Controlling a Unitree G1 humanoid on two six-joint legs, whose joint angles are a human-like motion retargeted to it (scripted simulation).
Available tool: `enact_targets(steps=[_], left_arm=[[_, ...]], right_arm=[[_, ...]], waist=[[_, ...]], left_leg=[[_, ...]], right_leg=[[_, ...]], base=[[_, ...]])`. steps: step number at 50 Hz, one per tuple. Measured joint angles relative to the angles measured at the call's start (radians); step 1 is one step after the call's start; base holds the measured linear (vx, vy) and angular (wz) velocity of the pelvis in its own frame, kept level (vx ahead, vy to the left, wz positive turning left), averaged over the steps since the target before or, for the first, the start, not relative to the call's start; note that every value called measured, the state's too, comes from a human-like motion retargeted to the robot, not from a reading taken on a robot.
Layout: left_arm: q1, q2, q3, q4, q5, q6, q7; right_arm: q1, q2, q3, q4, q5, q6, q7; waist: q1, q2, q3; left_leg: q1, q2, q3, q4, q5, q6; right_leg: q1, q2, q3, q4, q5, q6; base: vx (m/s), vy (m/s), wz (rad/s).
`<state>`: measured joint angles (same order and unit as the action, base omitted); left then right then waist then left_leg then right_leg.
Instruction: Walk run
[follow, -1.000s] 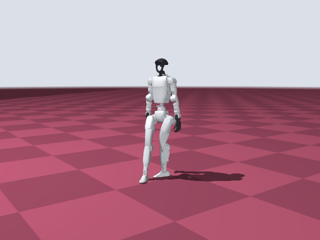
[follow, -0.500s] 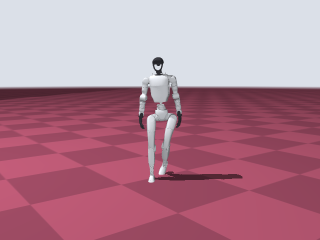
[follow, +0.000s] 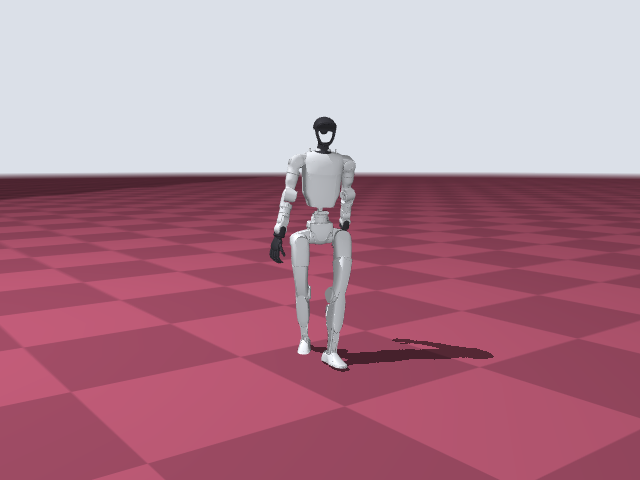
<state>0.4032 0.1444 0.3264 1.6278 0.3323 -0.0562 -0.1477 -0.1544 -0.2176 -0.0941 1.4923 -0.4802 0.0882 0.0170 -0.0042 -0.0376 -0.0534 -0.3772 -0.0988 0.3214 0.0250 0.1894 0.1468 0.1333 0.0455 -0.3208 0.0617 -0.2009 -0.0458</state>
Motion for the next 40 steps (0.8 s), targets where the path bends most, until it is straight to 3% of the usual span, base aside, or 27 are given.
enact_targets(steps=[3,7,10,12,16,20,29,35,40], left_arm=[[0.002,-0.003,0.027,0.004,-0.023,0.007,-0.007],[-0.047,0.0,0.023,0.009,-0.085,0.0,0.002],[-0.119,0.004,-0.032,0.019,-0.141,-0.02,0.021],[-0.19,0.008,-0.071,0.032,-0.159,-0.019,0.05],[-0.353,0.015,-0.107,0.009,-0.132,0.002,0.095],[-0.482,-0.004,-0.151,-0.083,-0.126,-0.02,0.119],[-0.646,-0.032,-0.237,-0.337,-0.124,-0.105,0.092],[-0.668,-0.037,-0.251,-0.37,-0.122,-0.13,0.089],[-0.635,-0.026,-0.24,-0.28,-0.072,-0.094,0.058]], right_arm=[[0.026,0.021,-0.001,-0.004,0.002,-0.011,-0.008],[0.073,0.038,0.009,0.046,0.035,-0.057,0.021],[0.099,0.028,0.016,0.104,0.023,-0.079,0.093],[0.116,0.022,0.013,0.131,-0.011,-0.062,0.118],[0.155,0.025,-0.003,0.172,-0.031,-0.034,0.073],[0.217,0.029,-0.022,0.197,-0.022,-0.057,0.098],[0.33,0.008,-0.05,0.208,-0.025,-0.045,0.189],[0.376,-0.002,-0.085,0.208,-0.007,-0.03,0.214],[0.381,-0.005,-0.105,0.208,-0.003,-0.013,0.217]], waist=[[-0.01,-0.015,-0.026],[0.003,-0.01,-0.031],[-0.006,0.035,-0.031],[-0.026,0.072,-0.035],[-0.056,0.117,-0.017],[-0.087,0.117,-0.009],[-0.212,0.059,0.028],[-0.231,0.049,0.043],[-0.265,0.07,0.012]], left_leg=[[0.026,-0.02,-0.02,0.012,-0.015,0.008],[0.077,-0.021,-0.053,0.027,-0.082,-0.003],[0.135,0.004,-0.081,0.018,-0.12,0.004],[0.159,0.023,-0.13,0.024,-0.147,0.008],[0.214,0.045,-0.187,0.033,-0.184,0.012],[0.272,0.026,-0.229,0.03,-0.208,0.021],[0.43,-0.088,-0.335,0.022,-0.271,0.046],[0.537,-0.11,-0.356,0.031,-0.319,0.044],[0.587,-0.09,-0.384,0.074,-0.299,0.007]], right_leg=[[0.018,-0.022,-0.023,0.027,0.084,0.031],[0.024,-0.055,-0.032,0.128,0.34,0.055],[-0.011,-0.038,-0.003,0.267,0.523,0.024],[-0.067,-0.004,0.016,0.395,0.558,-0.015],[-0.178,0.003,0.026,0.588,0.403,-0.001],[-0.299,0.044,0.137,0.575,0.284,0.044],[-0.476,-0.035,0.204,0.171,0.258,0.103],[-0.53,-0.07,0.095,-0.046,0.269,0.174],[-0.494,-0.028,0.13,-0.028,0.31,0.027]], base=[[0.74,0.12,0.15],[0.67,0.11,0.18],[0.69,0.15,0.57],[0.65,0.14,0.74],[0.49,0.06,0.8],[0.51,-0.01,0.91],[0.56,-0.07,0.88],[0.63,-0.14,0.31],[0.74,-0.22,0.39]])
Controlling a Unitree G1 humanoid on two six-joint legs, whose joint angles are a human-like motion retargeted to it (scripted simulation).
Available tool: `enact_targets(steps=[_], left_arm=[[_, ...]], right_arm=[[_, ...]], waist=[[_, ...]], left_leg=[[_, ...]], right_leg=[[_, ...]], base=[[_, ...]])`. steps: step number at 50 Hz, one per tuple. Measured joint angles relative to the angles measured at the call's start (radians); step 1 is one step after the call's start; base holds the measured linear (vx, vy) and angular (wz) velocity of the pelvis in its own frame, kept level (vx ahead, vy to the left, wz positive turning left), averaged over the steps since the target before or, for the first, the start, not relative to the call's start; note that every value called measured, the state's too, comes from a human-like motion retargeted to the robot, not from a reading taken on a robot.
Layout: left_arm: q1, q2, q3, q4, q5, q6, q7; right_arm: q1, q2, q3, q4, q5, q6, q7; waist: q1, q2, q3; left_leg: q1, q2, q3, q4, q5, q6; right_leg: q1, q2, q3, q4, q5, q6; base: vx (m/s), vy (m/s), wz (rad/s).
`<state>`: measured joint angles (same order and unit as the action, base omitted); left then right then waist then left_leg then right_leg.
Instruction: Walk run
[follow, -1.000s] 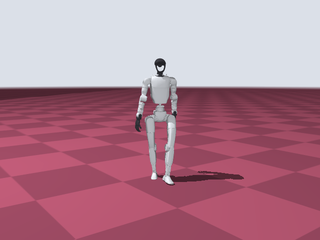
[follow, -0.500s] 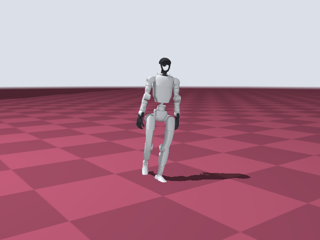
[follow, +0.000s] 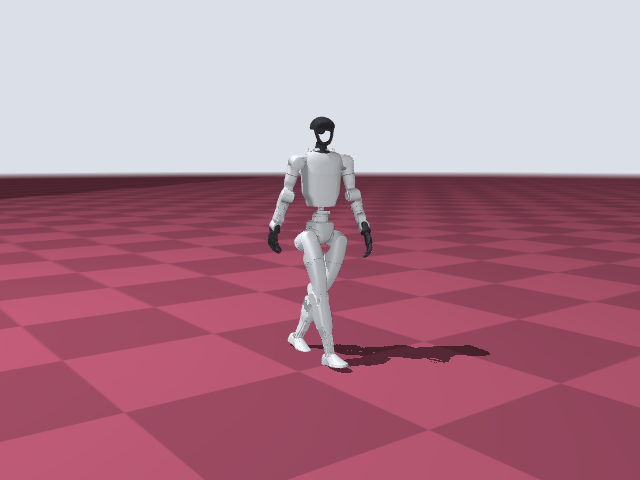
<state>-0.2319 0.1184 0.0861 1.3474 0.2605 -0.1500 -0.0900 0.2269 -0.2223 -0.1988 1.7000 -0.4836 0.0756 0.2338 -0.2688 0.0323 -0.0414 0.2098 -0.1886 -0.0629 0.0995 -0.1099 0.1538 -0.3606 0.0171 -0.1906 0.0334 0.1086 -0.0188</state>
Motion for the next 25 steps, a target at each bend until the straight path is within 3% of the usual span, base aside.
enact_targets(steps=[2,5,7,10,12,17,21,25], left_arm=[[0.036,0.003,0.009,0.04,0.035,0.02,0.001],[0.106,0.003,0.029,0.099,0.074,0.047,0.019],[0.159,-0.001,0.034,0.135,0.064,0.06,0.027],[0.228,0.006,0.05,0.169,0.029,0.065,0.003],[0.278,0.013,0.058,0.173,0.025,0.064,-0.012],[0.387,0.003,0.107,0.2,0.074,0.061,0.011],[0.45,0.006,0.12,0.24,0.094,0.07,0.006],[0.499,0.009,0.146,0.267,0.141,0.082,0.008]], right_arm=[[-0.002,0.001,-0.008,0.0,-0.002,-0.001,-0.013],[-0.027,0.006,-0.014,0.0,0.01,0.007,-0.036],[-0.058,0.011,-0.021,0.0,0.018,0.004,-0.055],[-0.135,0.019,0.008,0.0,0.036,-0.021,-0.093],[-0.2,0.025,0.026,-0.003,0.035,-0.019,-0.122],[-0.318,0.035,0.048,-0.13,-0.022,0.025,-0.192],[-0.368,0.034,0.075,-0.262,-0.017,0.006,-0.26],[-0.402,0.031,0.078,-0.356,-0.001,-0.007,-0.284]], waist=[[-0.031,0.007,-0.021],[-0.02,0.022,-0.056],[-0.035,0.006,-0.063],[-0.015,-0.049,-0.075],[-0.019,-0.068,-0.076],[0.027,-0.086,-0.054],[0.08,-0.074,-0.033],[0.123,-0.061,-0.011]], left_leg=[[0.013,0.012,-0.023,0.035,0.063,-0.04],[-0.003,0.056,0.02,0.121,0.253,-0.135],[-0.031,0.066,0.028,0.231,0.404,-0.2],[-0.105,0.051,0.114,0.433,0.528,-0.272],[-0.181,0.067,0.142,0.578,0.496,-0.263],[-0.368,0.103,0.165,0.713,0.27,-0.174],[-0.477,0.114,0.132,0.564,0.164,-0.169],[-0.536,0.157,0.18,0.315,0.158,-0.142]], right_leg=[[0.031,-0.007,-0.035,-0.004,0.047,0.003],[0.07,0.012,0.022,0.002,0.013,-0.009],[0.117,-0.004,0.026,0.0,-0.017,-0.021],[0.171,-0.034,0.009,0.003,-0.054,-0.043],[0.203,-0.043,0.008,0.011,-0.085,-0.056],[0.273,-0.015,0.042,0.012,-0.129,-0.098],[0.32,0.033,0.07,0.016,-0.165,-0.116],[0.372,0.086,0.082,0.013,-0.202,-0.133]], base=[[0.89,-0.33,0.76],[0.76,-0.26,0.21],[0.78,-0.25,0.44],[0.62,-0.25,-0.23],[0.59,-0.25,0.02],[0.54,-0.17,-0.38],[0.51,-0.11,-0.47],[0.52,-0.11,-0.25]])
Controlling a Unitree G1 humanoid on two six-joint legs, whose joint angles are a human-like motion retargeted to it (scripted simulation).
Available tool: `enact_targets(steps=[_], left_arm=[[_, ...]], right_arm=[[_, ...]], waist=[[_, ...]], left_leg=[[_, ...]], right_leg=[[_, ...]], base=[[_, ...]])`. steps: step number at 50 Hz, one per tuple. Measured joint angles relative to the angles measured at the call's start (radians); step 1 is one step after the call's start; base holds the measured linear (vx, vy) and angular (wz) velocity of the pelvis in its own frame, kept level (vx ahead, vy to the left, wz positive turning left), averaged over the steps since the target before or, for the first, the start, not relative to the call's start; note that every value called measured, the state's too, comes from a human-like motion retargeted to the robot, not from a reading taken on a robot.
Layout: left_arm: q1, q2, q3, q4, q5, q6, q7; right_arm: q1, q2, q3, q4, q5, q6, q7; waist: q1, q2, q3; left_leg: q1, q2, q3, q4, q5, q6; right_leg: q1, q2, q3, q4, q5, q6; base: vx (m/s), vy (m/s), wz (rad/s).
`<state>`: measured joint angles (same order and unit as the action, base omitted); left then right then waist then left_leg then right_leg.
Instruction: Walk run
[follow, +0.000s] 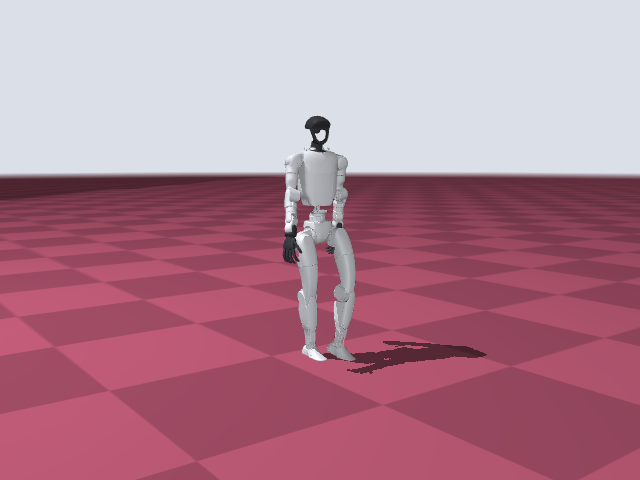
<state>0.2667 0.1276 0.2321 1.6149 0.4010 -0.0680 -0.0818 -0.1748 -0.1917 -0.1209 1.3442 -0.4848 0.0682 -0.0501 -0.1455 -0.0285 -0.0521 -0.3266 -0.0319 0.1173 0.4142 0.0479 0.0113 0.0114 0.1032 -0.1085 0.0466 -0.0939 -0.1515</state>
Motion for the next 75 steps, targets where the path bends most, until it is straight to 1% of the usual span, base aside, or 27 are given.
enact_targets(steps=[3,7,10,14,17,21,23,25,28,30,34,35,40,43,46,47,50,53,55,57,59,60,63,65,68,72,75], left_arm=[[0.031,-0.003,0.022,0.009,0.014,0.001,-0.003],[0.054,-0.004,0.04,0.018,0.009,0.003,-0.01],[0.051,-0.002,0.049,0.027,0.008,0.01,-0.008],[0.039,-0.003,0.058,0.031,0.007,0.003,0.007],[0.023,0.0,0.06,0.035,-0.005,0.001,0.014],[-0.046,0.019,0.058,0.037,-0.042,0.016,0.01],[-0.101,0.031,0.047,0.028,-0.059,0.02,0.021],[-0.169,0.04,0.034,0.013,-0.076,0.022,0.039],[-0.273,0.05,0.017,-0.02,-0.098,0.031,0.049],[-0.329,0.044,0.01,-0.061,-0.107,0.024,0.055],[-0.405,0.03,-0.022,-0.164,-0.133,-0.037,0.048],[-0.421,0.029,-0.031,-0.187,-0.139,-0.052,0.044],[-0.484,0.031,-0.077,-0.267,-0.141,-0.091,0.032],[-0.497,0.027,-0.091,-0.279,-0.13,-0.102,0.031],[-0.492,0.022,-0.095,-0.268,-0.122,-0.106,0.029],[-0.488,0.021,-0.096,-0.26,-0.121,-0.106,0.026],[-0.462,0.023,-0.098,-0.222,-0.111,-0.097,0.003],[-0.408,0.021,-0.081,-0.177,-0.074,-0.075,-0.016],[-0.357,0.019,-0.064,-0.148,-0.05,-0.064,-0.015],[-0.301,0.014,-0.056,-0.117,-0.04,-0.058,-0.01],[-0.25,0.018,-0.049,-0.083,-0.04,-0.058,-0.012],[-0.227,0.021,-0.044,-0.066,-0.037,-0.059,-0.015],[-0.168,0.033,-0.033,-0.036,-0.001,-0.042,-0.02],[-0.135,0.034,-0.01,-0.027,0.04,-0.03,-0.014],[-0.089,0.028,0.026,-0.017,0.066,-0.022,-0.02],[-0.036,0.02,0.054,-0.01,0.056,-0.014,-0.044],[-0.014,0.016,0.076,-0.002,0.054,-0.007,-0.049]], right_arm=[[-0.013,0.0,-0.01,-0.039,0.002,0.0,0.0],[-0.016,0.003,-0.008,-0.053,0.018,-0.007,-0.003],[-0.003,0.007,0.001,-0.029,0.022,-0.014,0.005],[0.034,0.017,0.005,0.054,-0.015,-0.011,0.031],[0.087,0.029,0.008,0.132,-0.054,0.001,0.043],[0.172,0.048,0.038,0.247,-0.042,0.001,0.037],[0.209,0.048,0.055,0.297,-0.022,-0.024,0.043],[0.238,0.047,0.066,0.331,-0.029,-0.036,0.06],[0.282,0.044,0.054,0.345,-0.089,-0.03,0.09],[0.309,0.037,0.044,0.355,-0.106,-0.039,0.105],[0.366,0.021,0.017,0.356,-0.087,-0.04,0.162],[0.379,0.016,0.01,0.356,-0.079,-0.037,0.176],[0.417,0.005,-0.031,0.356,-0.022,-0.017,0.242],[0.432,0.003,-0.042,0.356,0.0,-0.023,0.253],[0.435,0.0,-0.031,0.356,0.01,-0.026,0.258],[0.434,0.0,-0.025,0.356,0.01,-0.025,0.261],[0.425,0.001,-0.016,0.356,-0.005,-0.029,0.263],[0.414,0.002,-0.029,0.356,-0.03,-0.031,0.242],[0.398,0.001,-0.03,0.356,-0.029,-0.022,0.227],[0.368,-0.003,-0.041,0.356,-0.021,-0.013,0.206],[0.325,-0.005,-0.053,0.356,-0.014,-0.007,0.177],[0.299,-0.006,-0.058,0.356,-0.007,-0.004,0.161],[0.213,-0.001,-0.062,0.353,0.025,-0.002,0.112],[0.156,0.004,-0.057,0.324,0.05,0.012,0.088],[0.085,0.008,-0.043,0.254,0.063,0.024,0.053],[0.016,0.012,-0.024,0.145,0.056,0.008,0.02],[-0.03,0.005,-0.007,0.073,0.046,0.0,0.013]], waist=[[0.035,0.009,0.017],[0.062,0.004,0.03],[0.079,-0.002,0.035],[0.12,-0.015,0.016],[0.118,-0.016,-0.016],[0.082,-0.003,-0.042],[0.075,0.028,-0.031],[0.084,0.035,-0.015],[0.09,0.067,-0.002],[0.057,0.079,0.006],[-0.025,0.084,0.013],[-0.038,0.077,0.013],[-0.085,0.043,0.031],[-0.115,0.048,0.038],[-0.106,0.058,0.032],[-0.104,0.061,0.029],[-0.11,0.065,0.015],[-0.141,0.067,-0.006],[-0.141,0.079,-0.02],[-0.146,0.084,-0.022],[-0.152,0.063,-0.024],[-0.154,0.049,-0.026],[-0.159,0.019,-0.027],[-0.16,0.007,-0.019],[-0.112,-0.004,-0.008],[-0.052,-0.004,0.007],[-0.021,0.007,0.026]], left_leg=[[-0.037,-0.011,-0.006,-0.175,0.028,-0.006],[-0.062,-0.041,-0.035,-0.368,0.038,-0.07],[-0.045,-0.05,-0.01,-0.41,0.015,-0.066],[-0.005,-0.048,0.039,-0.381,0.077,-0.005],[0.027,-0.066,-0.002,-0.399,0.136,0.03],[0.063,-0.054,-0.02,-0.362,0.061,0.096],[0.099,-0.025,-0.04,-0.346,0.021,0.112],[0.142,-0.015,-0.031,-0.338,-0.021,0.124],[0.182,0.007,-0.018,-0.334,-0.059,0.137],[0.208,-0.001,-0.04,-0.336,-0.077,0.143],[0.256,-0.045,-0.1,-0.344,-0.105,0.16],[0.271,-0.062,-0.105,-0.348,-0.113,0.165],[0.365,-0.129,-0.123,-0.364,-0.155,0.177],[0.42,-0.131,-0.143,-0.365,-0.183,0.172],[0.454,-0.122,-0.133,-0.359,-0.212,0.167],[0.464,-0.118,-0.13,-0.354,-0.22,0.164],[0.489,-0.107,-0.123,-0.33,-0.226,0.148],[0.509,-0.094,-0.131,-0.284,-0.168,0.107],[0.508,-0.064,-0.113,-0.237,-0.076,0.056],[0.494,-0.043,-0.106,-0.151,0.069,0.005],[0.46,-0.047,-0.088,-0.028,0.205,-0.032],[0.433,-0.054,-0.076,0.046,0.258,-0.043],[0.324,-0.04,-0.031,0.274,0.348,-0.005],[0.253,-0.018,-0.019,0.378,0.249,0.002],[0.157,-0.002,0.0,0.402,0.131,0.002],[0.048,-0.01,-0.021,0.273,0.005,-0.02],[-0.01,0.016,-0.007,0.102,-0.011,-0.022]], right_leg=[[0.044,0.032,0.022,0.0,-0.027,-0.009],[0.094,0.048,0.047,0.007,-0.053,-0.014],[0.125,0.051,0.059,0.022,-0.049,-0.009],[0.156,0.037,0.096,0.062,0.014,0.032],[0.163,0.023,0.094,0.113,0.135,0.076],[0.116,0.002,0.055,0.282,0.434,0.14],[0.063,0.011,0.009,0.432,0.543,0.141],[-0.007,-0.024,-0.041,0.61,0.617,0.136],[-0.105,-0.016,-0.039,0.699,0.476,0.124],[-0.167,-0.011,-0.028,0.701,0.379,0.143],[-0.281,-0.05,-0.043,0.573,0.202,0.179],[-0.299,-0.075,-0.051,0.511,0.192,0.196],[-0.364,-0.147,-0.048,0.215,0.147,0.2],[-0.402,-0.14,-0.01,0.064,0.118,0.183],[-0.425,-0.145,-0.073,-0.026,0.102,0.193],[-0.425,-0.149,-0.104,-0.034,0.107,0.182],[-0.403,-0.145,-0.138,-0.003,0.139,0.1],[-0.362,-0.154,-0.167,-0.004,0.212,0.127],[-0.337,-0.157,-0.165,0.007,0.231,0.133],[-0.307,-0.126,-0.079,0.005,0.204,0.088],[-0.267,-0.146,-0.116,0.003,0.18,0.06],[-0.248,-0.155,-0.137,0.003,0.165,0.045],[-0.196,-0.154,-0.069,0.007,0.103,0.026],[-0.16,-0.157,-0.12,0.0,0.082,0.018],[-0.124,-0.131,-0.082,-0.002,0.052,0.004],[-0.086,-0.09,-0.038,0.003,0.012,-0.013],[-0.051,-0.052,-0.028,0.002,-0.019,-0.022]], base=[[0.56,-0.07,-0.4],[0.61,-0.03,-0.31],[0.63,0.0,-0.31],[0.79,0.04,-0.64],[0.86,0.08,-0.29],[0.76,0.06,0.0],[0.68,0.02,0.03],[0.62,0.03,-0.37],[0.51,0.05,-0.29],[0.46,0.05,0.61],[0.55,0.01,0.81],[0.49,-0.01,0.48],[0.61,-0.04,0.45],[0.69,-0.15,0.51],[0.64,-0.21,0.01],[0.67,-0.27,0.04],[0.7,-0.3,0.28],[0.77,-0.35,0.5],[0.77,-0.37,0.01],[0.77,-0.33,-0.06],[0.68,-0.28,-0.14],[0.53,-0.23,-0.2],[0.55,-0.27,-0.02],[0.47,-0.24,0.02],[0.52,-0.2,-0.68],[0.51,-0.15,-0.62],[0.5,-0.13,-0.26]])
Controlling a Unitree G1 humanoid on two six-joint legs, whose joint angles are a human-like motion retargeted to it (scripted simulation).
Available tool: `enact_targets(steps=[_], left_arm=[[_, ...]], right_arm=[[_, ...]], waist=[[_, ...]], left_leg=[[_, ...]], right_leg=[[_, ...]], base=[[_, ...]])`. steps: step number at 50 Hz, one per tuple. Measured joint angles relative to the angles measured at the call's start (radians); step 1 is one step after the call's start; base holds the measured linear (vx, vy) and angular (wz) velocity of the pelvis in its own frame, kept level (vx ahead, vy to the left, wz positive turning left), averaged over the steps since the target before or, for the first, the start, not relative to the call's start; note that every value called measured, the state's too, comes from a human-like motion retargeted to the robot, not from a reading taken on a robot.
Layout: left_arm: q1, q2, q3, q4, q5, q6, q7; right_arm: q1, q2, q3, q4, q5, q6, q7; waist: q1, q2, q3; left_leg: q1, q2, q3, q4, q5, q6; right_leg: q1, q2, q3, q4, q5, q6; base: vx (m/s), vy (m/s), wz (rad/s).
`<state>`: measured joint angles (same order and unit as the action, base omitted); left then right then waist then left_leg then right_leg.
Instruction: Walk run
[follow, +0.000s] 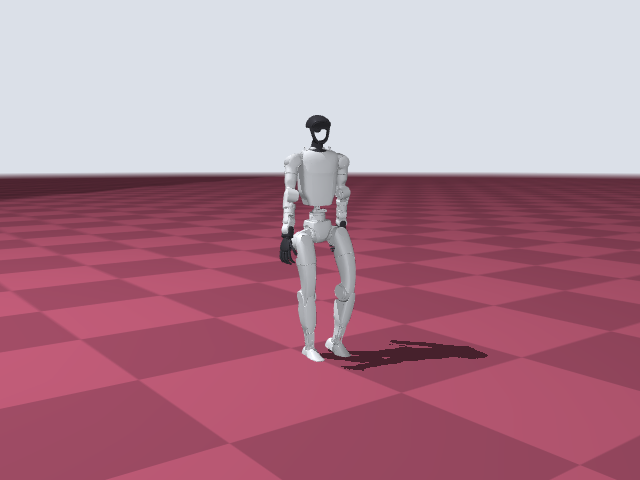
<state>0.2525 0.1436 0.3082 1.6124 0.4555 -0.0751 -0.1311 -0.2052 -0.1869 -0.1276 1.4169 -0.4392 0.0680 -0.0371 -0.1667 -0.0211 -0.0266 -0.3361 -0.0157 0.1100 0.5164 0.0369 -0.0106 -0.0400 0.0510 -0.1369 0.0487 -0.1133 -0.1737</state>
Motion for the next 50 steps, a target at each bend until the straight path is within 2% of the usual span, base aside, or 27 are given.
enact_targets(steps=[5,8,10,14,18,22,25,27,30,33,35,42,47,50], left_arm=[[0.029,-0.009,0.024,0.002,0.006,0.0,-0.01],[0.042,-0.012,0.033,0.002,0.019,-0.001,-0.013],[0.048,-0.014,0.036,0.004,0.027,0.002,-0.015],[0.055,-0.021,0.047,-0.005,0.043,0.008,-0.02],[0.056,-0.013,0.053,-0.001,0.046,0.004,-0.015],[0.011,0.017,0.043,0.023,0.011,0.029,-0.024],[-0.068,0.042,0.018,0.017,-0.024,0.035,-0.016],[-0.127,0.046,0.002,-0.005,-0.049,0.029,0.003],[-0.228,0.049,-0.017,-0.052,-0.072,0.02,0.015],[-0.31,0.045,-0.045,-0.111,-0.102,-0.01,0.016],[-0.357,0.042,-0.062,-0.151,-0.128,-0.036,0.008],[-0.469,0.038,-0.102,-0.276,-0.179,-0.082,-0.038],[-0.481,0.024,-0.124,-0.308,-0.177,-0.107,-0.036],[-0.46,0.016,-0.131,-0.296,-0.155,-0.115,-0.041]], right_arm=[[-0.05,-0.01,0.002,-0.086,-0.037,0.003,-0.023],[-0.064,-0.015,0.006,-0.113,-0.052,0.0,-0.023],[-0.065,-0.019,0.009,-0.12,-0.058,-0.001,-0.02],[-0.048,-0.019,0.012,-0.091,-0.061,0.003,-0.015],[0.005,-0.006,-0.008,-0.014,-0.078,0.017,0.008],[0.094,0.025,-0.005,0.067,-0.064,0.038,0.024],[0.15,0.03,0.01,0.126,-0.031,0.017,0.051],[0.186,0.029,0.019,0.15,-0.042,0.012,0.08],[0.245,0.028,0.019,0.172,-0.08,0.007,0.098],[0.306,0.027,0.016,0.199,-0.104,-0.012,0.118],[0.34,0.024,0.015,0.218,-0.114,-0.024,0.147],[0.396,0.012,-0.028,0.267,-0.123,-0.035,0.232],[0.405,0.002,-0.052,0.272,-0.092,-0.036,0.24],[0.396,-0.003,-0.06,0.271,-0.085,-0.029,0.234]], waist=[[0.047,0.014,0.033],[0.07,0.005,0.037],[0.07,0.005,0.036],[0.088,0.009,0.028],[0.114,-0.002,-0.008],[0.101,0.007,-0.037],[0.084,0.051,-0.024],[0.093,0.067,-0.019],[0.087,0.09,-0.005],[0.05,0.097,0.0],[0.012,0.091,0.002],[-0.072,0.035,0.031],[-0.097,0.049,0.047],[-0.106,0.057,0.036]], left_leg=[[-0.054,0.01,0.035,-0.319,-0.004,-0.017],[-0.082,-0.018,0.03,-0.468,-0.046,-0.083],[-0.086,-0.025,0.046,-0.521,-0.055,-0.099],[-0.072,-0.014,0.081,-0.456,0.014,-0.017],[-0.015,-0.041,0.041,-0.474,0.117,0.02],[0.039,-0.037,0.036,-0.465,0.067,0.077],[0.093,-0.009,-0.008,-0.454,0.013,0.1],[0.126,0.006,-0.009,-0.446,-0.021,0.108],[0.167,0.009,-0.023,-0.439,-0.051,0.127],[0.211,-0.007,-0.056,-0.438,-0.075,0.137],[0.239,-0.032,-0.079,-0.441,-0.088,0.146],[0.379,-0.131,-0.109,-0.466,-0.148,0.168],[0.466,-0.128,-0.123,-0.462,-0.195,0.169],[0.493,-0.123,-0.129,-0.44,-0.215,0.162]], right_leg=[[0.075,0.055,0.029,-0.008,-0.044,-0.005],[0.111,0.056,0.05,-0.004,-0.066,0.001],[0.132,0.058,0.047,0.005,-0.08,0.003],[0.167,0.059,0.058,0.039,-0.052,0.025],[0.189,0.027,0.068,0.099,0.089,0.086],[0.16,-0.015,0.03,0.254,0.377,0.136],[0.085,-0.01,-0.035,0.473,0.517,0.11],[0.015,-0.007,-0.026,0.603,0.484,0.098],[-0.078,-0.011,-0.031,0.699,0.328,0.091],[-0.158,-0.004,-0.025,0.659,0.198,0.122],[-0.208,-0.008,-0.015,0.572,0.16,0.165],[-0.324,-0.09,-0.01,0.179,0.169,0.204],[-0.369,-0.092,0.002,-0.029,0.155,0.215],[-0.359,-0.108,-0.044,-0.019,0.156,0.204]], base=[[0.56,-0.09,-0.32],[0.65,-0.04,-0.34],[0.69,0.01,-0.03],[0.75,0.05,-0.31],[0.91,0.09,-0.43],[0.86,0.08,-0.06],[0.64,0.04,0.24],[0.68,0.06,-0.11],[0.56,0.06,0.23],[0.64,-0.01,0.79],[0.53,-0.04,0.98],[0.56,-0.1,0.58],[0.61,-0.16,0.38],[0.71,-0.3,0.3]])
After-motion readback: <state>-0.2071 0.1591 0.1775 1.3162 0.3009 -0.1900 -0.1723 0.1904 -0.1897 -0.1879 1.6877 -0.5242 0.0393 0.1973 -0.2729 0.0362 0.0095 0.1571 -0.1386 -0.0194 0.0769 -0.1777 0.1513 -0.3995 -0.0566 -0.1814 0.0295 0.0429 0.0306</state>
